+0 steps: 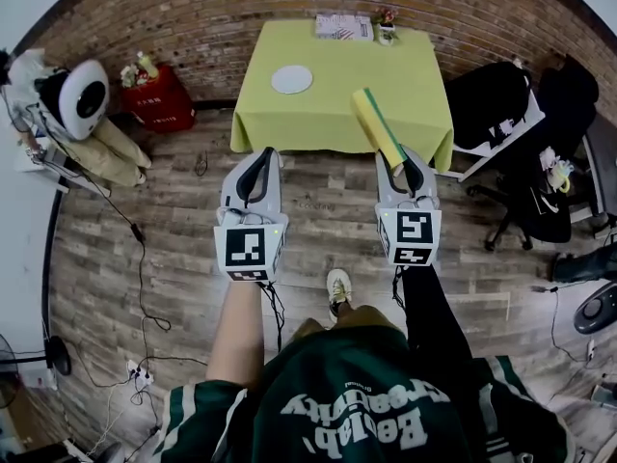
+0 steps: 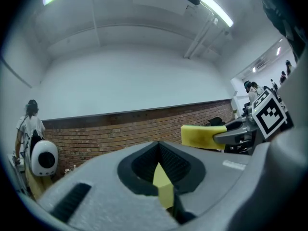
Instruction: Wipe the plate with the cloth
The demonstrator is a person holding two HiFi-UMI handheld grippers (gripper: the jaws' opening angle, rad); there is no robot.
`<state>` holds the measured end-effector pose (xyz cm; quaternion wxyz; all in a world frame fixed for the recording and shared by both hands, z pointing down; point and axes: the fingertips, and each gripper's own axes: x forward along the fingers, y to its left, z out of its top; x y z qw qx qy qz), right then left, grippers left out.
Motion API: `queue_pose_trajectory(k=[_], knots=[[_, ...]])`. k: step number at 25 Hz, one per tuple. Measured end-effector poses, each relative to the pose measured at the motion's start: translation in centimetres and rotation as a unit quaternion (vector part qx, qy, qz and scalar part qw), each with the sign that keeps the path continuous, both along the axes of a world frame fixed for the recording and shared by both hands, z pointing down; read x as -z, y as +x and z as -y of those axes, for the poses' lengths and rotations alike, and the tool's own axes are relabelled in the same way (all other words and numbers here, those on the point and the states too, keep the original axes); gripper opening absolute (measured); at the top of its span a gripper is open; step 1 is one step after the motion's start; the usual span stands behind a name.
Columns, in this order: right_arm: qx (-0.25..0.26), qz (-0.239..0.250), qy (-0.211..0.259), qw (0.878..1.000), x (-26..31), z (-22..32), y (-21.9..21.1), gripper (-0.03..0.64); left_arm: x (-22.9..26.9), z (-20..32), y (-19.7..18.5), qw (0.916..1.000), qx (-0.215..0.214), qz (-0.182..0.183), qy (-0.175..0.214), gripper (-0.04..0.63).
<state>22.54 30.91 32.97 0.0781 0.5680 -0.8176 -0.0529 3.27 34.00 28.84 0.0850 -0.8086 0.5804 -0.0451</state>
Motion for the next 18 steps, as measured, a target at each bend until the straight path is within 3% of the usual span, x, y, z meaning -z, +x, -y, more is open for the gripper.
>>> queue_pose_trajectory(k=[18], knots=[[0.052, 0.006, 0.002, 0.999, -0.3, 13.0, -1.2, 0.133, 0.1, 11.6, 0.0, 0.9992, 0.039, 0.006, 0.000, 0.003]])
